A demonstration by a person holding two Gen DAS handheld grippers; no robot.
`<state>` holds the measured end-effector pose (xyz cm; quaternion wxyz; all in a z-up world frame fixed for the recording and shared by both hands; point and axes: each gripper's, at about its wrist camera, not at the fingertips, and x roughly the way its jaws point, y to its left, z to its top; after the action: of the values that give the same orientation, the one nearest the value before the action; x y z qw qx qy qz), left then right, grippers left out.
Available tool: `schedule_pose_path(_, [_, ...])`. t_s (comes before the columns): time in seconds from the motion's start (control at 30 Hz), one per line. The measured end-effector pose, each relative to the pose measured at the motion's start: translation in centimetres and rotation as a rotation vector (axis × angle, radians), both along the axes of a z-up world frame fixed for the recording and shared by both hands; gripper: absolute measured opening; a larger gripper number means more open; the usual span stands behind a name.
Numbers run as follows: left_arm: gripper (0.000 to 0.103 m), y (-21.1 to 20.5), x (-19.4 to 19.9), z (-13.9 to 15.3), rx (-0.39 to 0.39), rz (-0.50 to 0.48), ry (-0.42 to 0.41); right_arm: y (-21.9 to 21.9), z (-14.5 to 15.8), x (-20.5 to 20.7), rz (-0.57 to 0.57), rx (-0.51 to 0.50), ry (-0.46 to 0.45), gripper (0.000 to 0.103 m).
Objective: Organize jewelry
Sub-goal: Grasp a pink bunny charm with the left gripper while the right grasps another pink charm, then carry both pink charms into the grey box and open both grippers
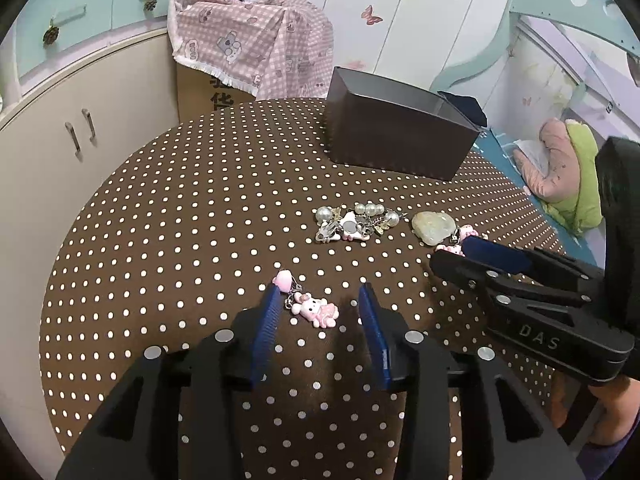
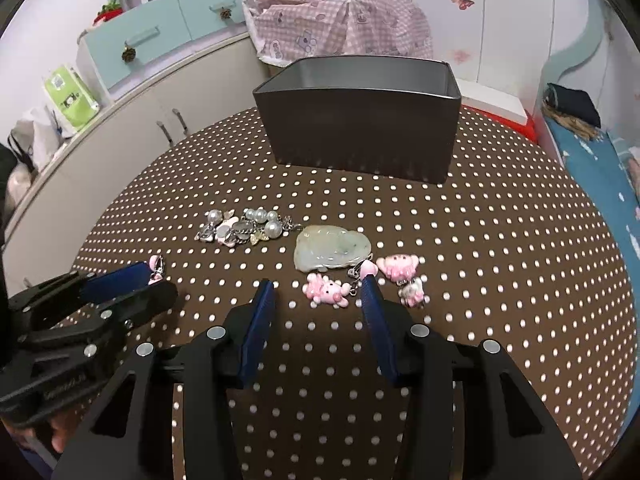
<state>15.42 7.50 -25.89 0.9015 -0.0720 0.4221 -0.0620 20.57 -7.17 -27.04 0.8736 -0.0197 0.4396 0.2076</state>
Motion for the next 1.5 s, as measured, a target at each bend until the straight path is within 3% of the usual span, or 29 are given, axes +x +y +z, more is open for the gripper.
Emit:
schedule_pose_path(0.13, [0.039,-0.3,0.3,0.0,0.016,-0.005,-0.003,0.5,0.1,0.3,-0.006,-0.066,-0.025,0.027])
schedule_pose_path(0.27, [0.036,-0.4,0.7,0.0,0.031,-0.001,-0.004,0.3,0.2,0.6,0.002,-0.061,-0.024,0.027])
schedule_pose_path(0.33, [0.017,-0.4,0.8,0.0,0.052,-0.001,0.000,0.1,0.2,0.4,0.005,-0.054,-0.024,0.027])
schedule_pose_path(0.4, [0.011,-0.1,0.9,0.0,0.011,-0.015,0.010,-0.2,0.2,0.3,0.005,-0.046,-0.020,0.027])
schedule_pose_path(0.77, [0.010,-0.6,-0.1,1.1,-0.038,-0.071,-0.023,-2.3,3.0,-2.0,-0.007,0.025,-0.053,0.027])
schedule_pose_path(1.07, [0.010,-0.8,-0.7,5.2,-0.119,-0.138,-0.100,-4.5,7.3,-2.7,0.002,0.128,-0.101,0.027])
schedule_pose_path(1.3, [0.010,-2.2,1.9,10.0,-0.183,-0.239,-0.159,-5.5,10.4,-0.5,0.000,0.182,-0.130,0.027])
schedule_pose_path(1.5, [0.010,-4.3,7.3,12.7,-0.157,-0.288,-0.151,-5.7,12.5,3.6,-0.014,0.214,-0.140,0.027])
